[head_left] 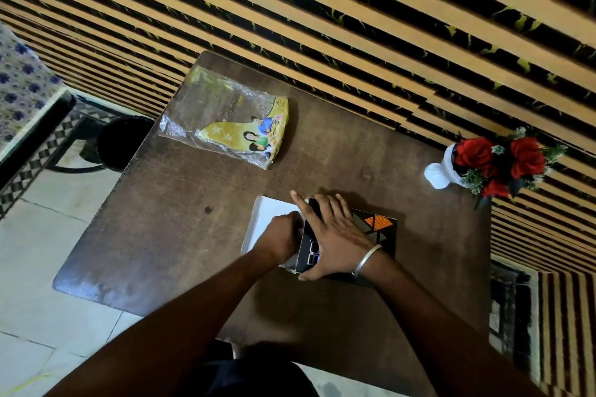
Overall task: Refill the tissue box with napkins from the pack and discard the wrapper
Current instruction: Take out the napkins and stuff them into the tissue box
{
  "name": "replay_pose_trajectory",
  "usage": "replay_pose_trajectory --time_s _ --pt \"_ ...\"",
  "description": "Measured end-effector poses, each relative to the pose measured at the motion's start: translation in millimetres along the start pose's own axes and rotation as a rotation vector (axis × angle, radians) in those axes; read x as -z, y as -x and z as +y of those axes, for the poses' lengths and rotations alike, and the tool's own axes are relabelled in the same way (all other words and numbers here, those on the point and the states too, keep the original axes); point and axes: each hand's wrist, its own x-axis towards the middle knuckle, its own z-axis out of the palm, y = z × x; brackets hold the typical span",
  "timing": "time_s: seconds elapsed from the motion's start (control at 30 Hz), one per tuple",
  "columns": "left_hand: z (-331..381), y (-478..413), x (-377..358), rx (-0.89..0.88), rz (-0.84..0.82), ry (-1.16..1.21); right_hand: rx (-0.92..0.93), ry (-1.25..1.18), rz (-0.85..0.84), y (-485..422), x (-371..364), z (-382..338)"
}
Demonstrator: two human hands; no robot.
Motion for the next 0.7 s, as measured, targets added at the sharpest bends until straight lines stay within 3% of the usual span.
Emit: replay_pose_trajectory --time_s 0.1,0.27,0.37,0.47,0.53,0.57,0.67,0.7 --pt "-8.5 13.8 5.0 -0.143 0.04 -0.085 0.001 0.011 0.014 -0.7 -2.5 0.5" --pt "-26.9 18.1 16.3 -0.801 -0.003 -0.554 0.015 0.016 0.002 0.3 -3.3 -1.3" --pt "-29.6 5.4 18.4 -0.841 -0.162 -0.722 0.025 0.011 -0.021 -2.4 -3.8 -2.9" --pt "-27.6 -4.6 13.9 -0.937 -0.219 -0.87 0.03 0.02 -0.037 -3.8 -5.4 -3.9" --pt "-14.6 -6.4 22.1 -0.87 -0.324 -0.917 0.042 0.048 -0.014 -3.2 -6.8 -4.0" --pt "-10.4 -10.6 23.0 -0.841 -0.284 -0.906 0.049 0.054 -0.005 -3.0 -6.9 -4.0" --pt "4.1 -9.9 22.2 -0.578 -0.31 -0.751 0.054 0.067 0.024 -4.3 -9.5 -3.5" --pt "5.8 -9.9 21.6 -0.45 -0.388 -0.645 0.047 0.073 0.039 -4.5 -11.2 -2.7"
